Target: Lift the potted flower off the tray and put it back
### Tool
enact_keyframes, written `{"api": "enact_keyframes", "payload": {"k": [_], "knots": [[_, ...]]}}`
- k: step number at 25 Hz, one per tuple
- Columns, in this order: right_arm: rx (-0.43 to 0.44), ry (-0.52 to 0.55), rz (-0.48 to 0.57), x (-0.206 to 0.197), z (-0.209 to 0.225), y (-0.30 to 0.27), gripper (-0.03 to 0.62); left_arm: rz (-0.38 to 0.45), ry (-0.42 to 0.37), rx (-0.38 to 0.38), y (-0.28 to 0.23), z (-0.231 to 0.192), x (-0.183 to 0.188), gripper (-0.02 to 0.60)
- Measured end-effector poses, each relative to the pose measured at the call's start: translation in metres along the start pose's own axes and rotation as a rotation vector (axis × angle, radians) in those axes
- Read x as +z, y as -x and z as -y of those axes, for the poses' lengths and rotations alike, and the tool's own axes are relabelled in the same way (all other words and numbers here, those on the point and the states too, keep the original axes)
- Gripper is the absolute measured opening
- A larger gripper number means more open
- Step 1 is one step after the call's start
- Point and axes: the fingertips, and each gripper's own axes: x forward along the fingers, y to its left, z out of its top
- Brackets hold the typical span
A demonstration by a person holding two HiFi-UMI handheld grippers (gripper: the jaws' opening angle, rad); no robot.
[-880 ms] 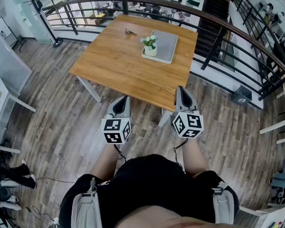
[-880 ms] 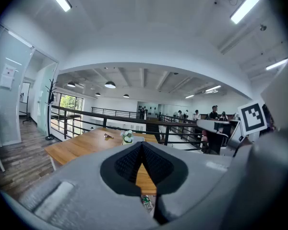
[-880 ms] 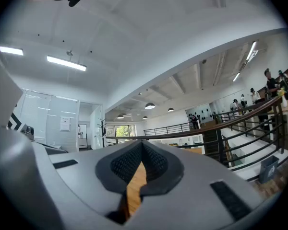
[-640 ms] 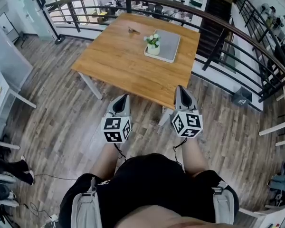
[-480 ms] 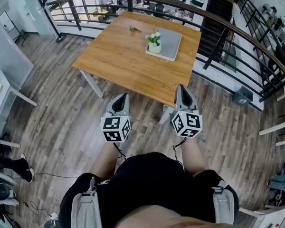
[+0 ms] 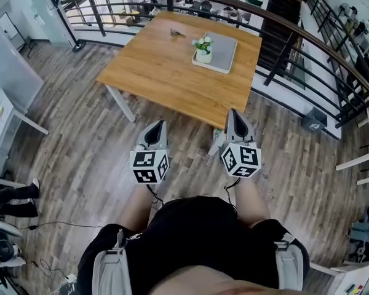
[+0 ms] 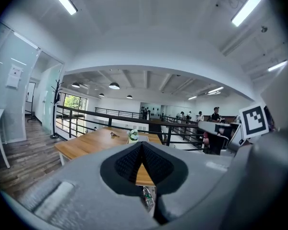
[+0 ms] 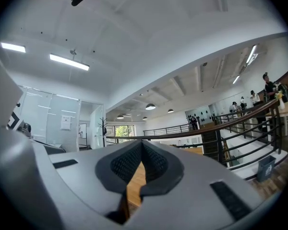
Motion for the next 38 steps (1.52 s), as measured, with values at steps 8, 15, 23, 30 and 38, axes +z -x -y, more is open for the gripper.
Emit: {"api": "enact_keyframes", "payload": {"k": [8,15,23,30,38], "knots": [[-0.047,0.064,-0.005,-0.009,-0.018,0.024,-0.003,-0.012,0.001,-0.054,0.024,0.000,-0.018,0.012],[-0.044,0.061,0.010,-0.010,-0.021,0.018,-0.003,0.016,-0.004,-0.038,0.024,-0.012,-0.015,0.012],[-0.077,-0.014,0.020,-0.021,0.015,-0.025,-0.003,0.031,-0.025,0.019,-0.010,-0.038,-0.003,0.012],[-0.099,-0.027,0.031,-0.027,0.058,-0.104,-0.003,0.010,-0.039,0.022,-0.091,-0.056,0.006,0.012],[-0.085,0.023,0.034,-0.013,0.109,-0.222,-0.003,0.021,-0.055,0.017,-0.220,-0.067,0.054,0.012]]}}
